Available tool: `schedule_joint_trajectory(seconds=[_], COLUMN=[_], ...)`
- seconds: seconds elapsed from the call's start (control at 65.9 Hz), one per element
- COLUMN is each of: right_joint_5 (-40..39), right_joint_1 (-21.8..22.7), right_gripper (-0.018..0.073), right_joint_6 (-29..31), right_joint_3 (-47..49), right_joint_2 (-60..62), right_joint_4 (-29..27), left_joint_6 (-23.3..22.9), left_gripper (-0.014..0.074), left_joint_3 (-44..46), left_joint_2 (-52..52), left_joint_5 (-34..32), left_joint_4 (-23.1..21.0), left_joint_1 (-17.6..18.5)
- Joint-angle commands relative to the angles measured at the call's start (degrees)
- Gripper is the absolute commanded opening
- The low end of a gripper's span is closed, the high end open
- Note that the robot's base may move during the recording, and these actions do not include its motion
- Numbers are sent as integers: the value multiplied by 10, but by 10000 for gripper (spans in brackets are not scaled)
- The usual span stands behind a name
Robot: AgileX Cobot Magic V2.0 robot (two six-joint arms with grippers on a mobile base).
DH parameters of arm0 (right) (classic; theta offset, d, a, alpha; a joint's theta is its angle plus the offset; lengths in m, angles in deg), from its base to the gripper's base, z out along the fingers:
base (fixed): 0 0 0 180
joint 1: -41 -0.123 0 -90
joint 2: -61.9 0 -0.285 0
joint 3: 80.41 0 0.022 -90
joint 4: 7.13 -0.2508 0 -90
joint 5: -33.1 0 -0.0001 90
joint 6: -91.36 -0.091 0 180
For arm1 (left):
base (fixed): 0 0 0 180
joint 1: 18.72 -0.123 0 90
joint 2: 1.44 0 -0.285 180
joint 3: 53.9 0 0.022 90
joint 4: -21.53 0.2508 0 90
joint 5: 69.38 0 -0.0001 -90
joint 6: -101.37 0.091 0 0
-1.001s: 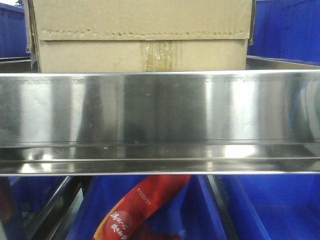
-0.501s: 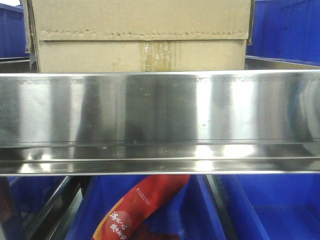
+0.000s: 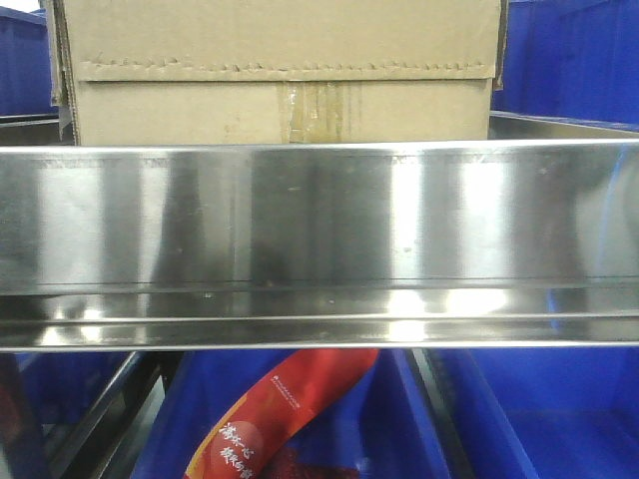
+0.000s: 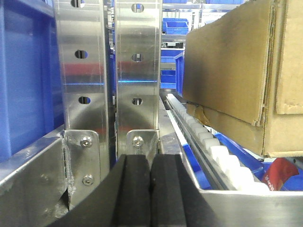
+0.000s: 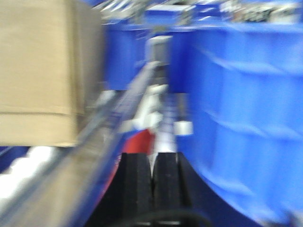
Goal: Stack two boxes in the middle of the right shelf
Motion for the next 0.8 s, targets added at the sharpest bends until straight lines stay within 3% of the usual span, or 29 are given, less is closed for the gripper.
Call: schedule_joint_trajectory(seconds=[0.0, 0.303, 0.364, 0.789], right_joint_5=[-13, -24, -49, -29], right_joint_1=[26, 47, 47, 47], right_gripper=[-163, -163, -163, -163], right_joint_6=[-2, -2, -2, -2], right_joint_3=[-29, -119, -119, -119], right_joint_2=[45, 138, 138, 138], right_joint_4=[11, 18, 18, 18], left_joint_6=[0, 0, 0, 0], left_gripper=[-111, -111, -111, -111], left_joint_3=[1, 1, 1, 1], left_joint_2=[-3, -3, -3, -3], left_joint_5=[-11, -11, -11, -11], left_joint_4=[-3, -3, -3, -3], left_joint_1=[0, 0, 0, 0])
